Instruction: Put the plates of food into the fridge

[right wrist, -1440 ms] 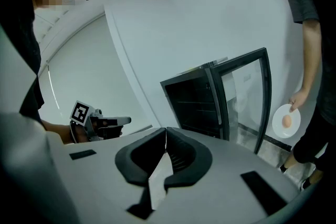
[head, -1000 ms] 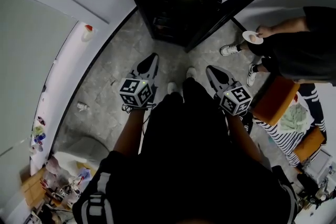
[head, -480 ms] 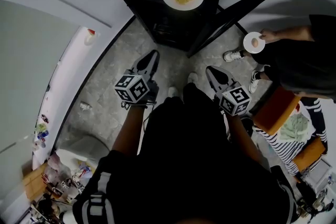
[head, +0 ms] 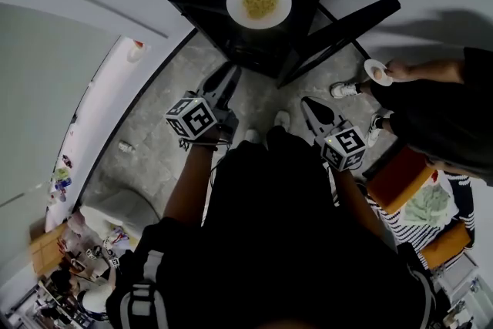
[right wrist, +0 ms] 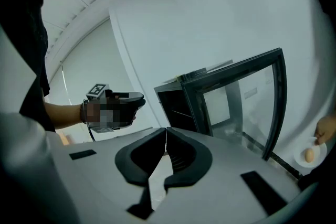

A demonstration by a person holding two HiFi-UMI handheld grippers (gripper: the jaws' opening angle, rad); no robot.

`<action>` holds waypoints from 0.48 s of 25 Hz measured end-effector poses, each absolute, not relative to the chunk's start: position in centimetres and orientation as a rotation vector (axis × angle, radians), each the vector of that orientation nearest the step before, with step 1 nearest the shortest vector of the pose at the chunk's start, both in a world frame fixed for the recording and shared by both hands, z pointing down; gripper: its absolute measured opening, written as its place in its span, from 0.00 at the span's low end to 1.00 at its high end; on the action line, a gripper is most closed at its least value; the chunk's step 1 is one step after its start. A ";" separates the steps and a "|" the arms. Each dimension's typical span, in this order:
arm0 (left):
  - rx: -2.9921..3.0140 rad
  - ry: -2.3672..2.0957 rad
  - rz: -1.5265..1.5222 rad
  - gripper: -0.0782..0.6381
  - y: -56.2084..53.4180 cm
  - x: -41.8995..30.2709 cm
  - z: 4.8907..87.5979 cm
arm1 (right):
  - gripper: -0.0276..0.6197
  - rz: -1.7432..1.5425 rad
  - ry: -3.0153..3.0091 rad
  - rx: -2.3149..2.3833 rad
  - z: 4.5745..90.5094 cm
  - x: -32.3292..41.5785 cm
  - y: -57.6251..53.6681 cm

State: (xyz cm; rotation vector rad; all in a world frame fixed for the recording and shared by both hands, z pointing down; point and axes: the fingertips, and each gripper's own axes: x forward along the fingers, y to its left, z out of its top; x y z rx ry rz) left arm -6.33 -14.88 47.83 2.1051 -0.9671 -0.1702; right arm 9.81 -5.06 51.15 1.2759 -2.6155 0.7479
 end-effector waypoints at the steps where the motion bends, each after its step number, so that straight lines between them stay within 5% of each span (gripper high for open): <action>1: 2.089 -0.973 -0.190 0.28 -15.1 -6.2 47.7 | 0.08 0.745 -2.625 1.253 51.3 10.0 -5.1; 12: 1.895 -0.894 -0.423 0.30 -18.5 -4.5 46.8 | 0.08 0.740 -2.663 1.158 50.9 10.3 -6.7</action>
